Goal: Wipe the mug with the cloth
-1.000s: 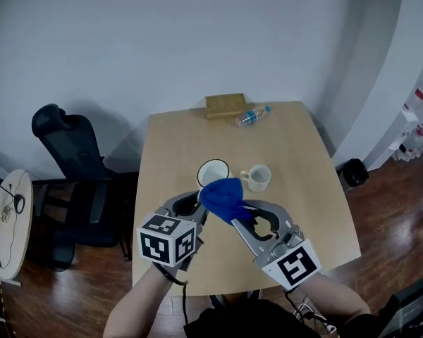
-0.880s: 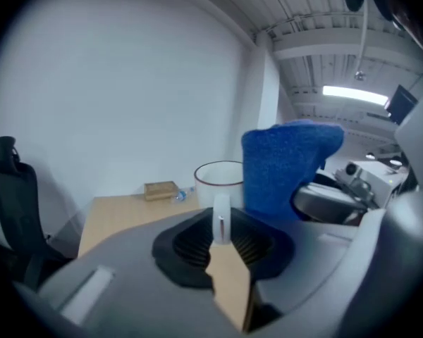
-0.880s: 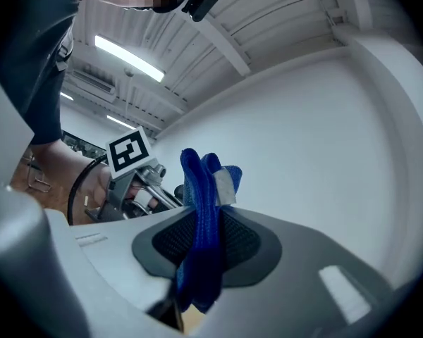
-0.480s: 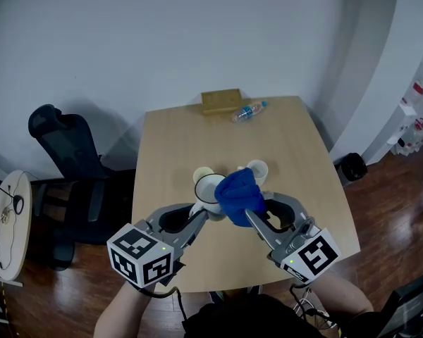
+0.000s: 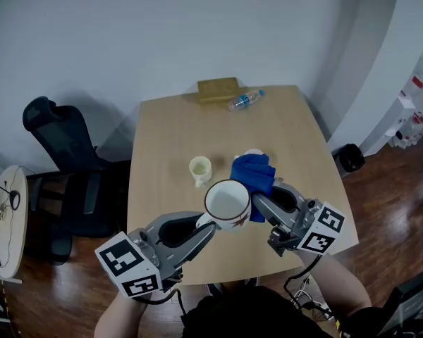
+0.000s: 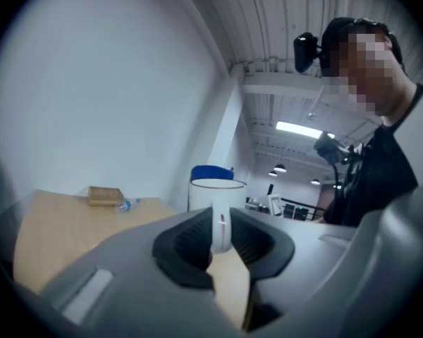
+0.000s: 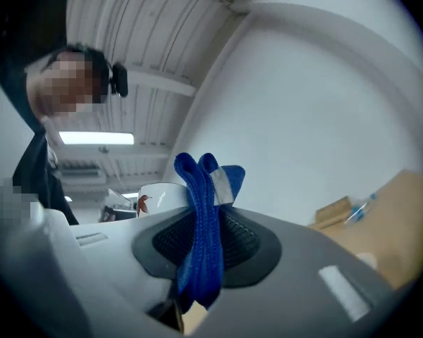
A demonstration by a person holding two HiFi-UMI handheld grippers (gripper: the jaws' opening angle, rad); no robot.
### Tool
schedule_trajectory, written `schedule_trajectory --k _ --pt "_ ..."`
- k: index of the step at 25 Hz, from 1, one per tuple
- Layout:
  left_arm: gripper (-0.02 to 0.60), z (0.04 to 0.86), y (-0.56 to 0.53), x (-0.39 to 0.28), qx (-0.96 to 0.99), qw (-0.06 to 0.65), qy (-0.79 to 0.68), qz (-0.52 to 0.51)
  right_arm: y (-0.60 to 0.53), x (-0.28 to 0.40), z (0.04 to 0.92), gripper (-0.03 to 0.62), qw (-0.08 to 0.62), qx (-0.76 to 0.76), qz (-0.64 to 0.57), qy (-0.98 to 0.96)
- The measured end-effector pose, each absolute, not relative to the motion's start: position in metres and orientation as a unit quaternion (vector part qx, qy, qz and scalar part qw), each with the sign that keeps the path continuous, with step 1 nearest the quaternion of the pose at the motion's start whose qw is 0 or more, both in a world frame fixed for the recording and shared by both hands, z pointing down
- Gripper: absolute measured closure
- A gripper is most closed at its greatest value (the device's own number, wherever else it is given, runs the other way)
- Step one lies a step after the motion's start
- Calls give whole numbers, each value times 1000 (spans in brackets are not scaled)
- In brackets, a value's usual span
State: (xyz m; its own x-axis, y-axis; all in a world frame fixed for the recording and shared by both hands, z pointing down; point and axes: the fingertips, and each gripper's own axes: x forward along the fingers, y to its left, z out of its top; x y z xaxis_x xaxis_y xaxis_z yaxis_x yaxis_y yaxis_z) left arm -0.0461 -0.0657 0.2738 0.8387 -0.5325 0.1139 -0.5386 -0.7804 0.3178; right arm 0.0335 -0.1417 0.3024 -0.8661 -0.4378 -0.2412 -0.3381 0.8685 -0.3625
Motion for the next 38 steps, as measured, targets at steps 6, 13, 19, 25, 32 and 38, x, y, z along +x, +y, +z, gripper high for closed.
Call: schedule_trajectory --k 6,13,19,25,32,38 --pt "517 240 -18 -23 979 155 -132 -14 -109 27 289 499 243 70 -293 922" --pt "517 250 18 0 986 163 -27 25 -50 -7 286 499 204 260 -340 880" --pt "517 249 -12 -27 975 182 -125 -22 -97 15 295 499 243 142 -333 900" --pt "517 269 -88 -92 911 156 -381 -1 -151 64 287 499 191 -190 -198 942" --pt "515 276 -139 -99 862 177 -474 -22 -100 -17 264 499 83 -281 76 953" --pt "517 253 -138 -79 875 178 -445 -60 -107 -15 262 499 84 -321 57 942"
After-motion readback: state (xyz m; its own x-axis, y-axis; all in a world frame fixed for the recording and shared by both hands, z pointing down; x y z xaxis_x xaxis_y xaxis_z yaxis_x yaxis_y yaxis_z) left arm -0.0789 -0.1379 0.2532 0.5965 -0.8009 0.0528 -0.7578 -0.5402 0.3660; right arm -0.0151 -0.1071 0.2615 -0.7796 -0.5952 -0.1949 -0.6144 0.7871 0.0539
